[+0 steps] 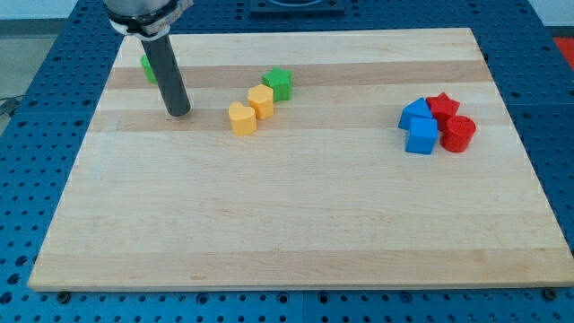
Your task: Move the green star to the right side of the yellow heart
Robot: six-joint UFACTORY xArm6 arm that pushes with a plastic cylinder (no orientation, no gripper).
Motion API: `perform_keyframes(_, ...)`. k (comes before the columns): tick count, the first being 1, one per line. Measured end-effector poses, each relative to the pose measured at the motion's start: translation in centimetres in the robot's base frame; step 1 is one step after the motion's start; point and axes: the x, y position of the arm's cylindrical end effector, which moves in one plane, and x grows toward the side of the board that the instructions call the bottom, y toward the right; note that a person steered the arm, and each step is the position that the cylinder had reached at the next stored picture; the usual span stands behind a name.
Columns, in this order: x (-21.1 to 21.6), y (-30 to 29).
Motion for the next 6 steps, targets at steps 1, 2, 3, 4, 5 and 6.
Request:
perform_keyframes(1,-4.1,2.9)
perform_keyframes(2,-5.3,9.1)
perform_keyframes(3,-5.3,9.8)
perform_keyframes(4,-5.3,11.1)
perform_keyframes(5,-5.1,15.1)
perform_keyframes(6,-2.4,18.8)
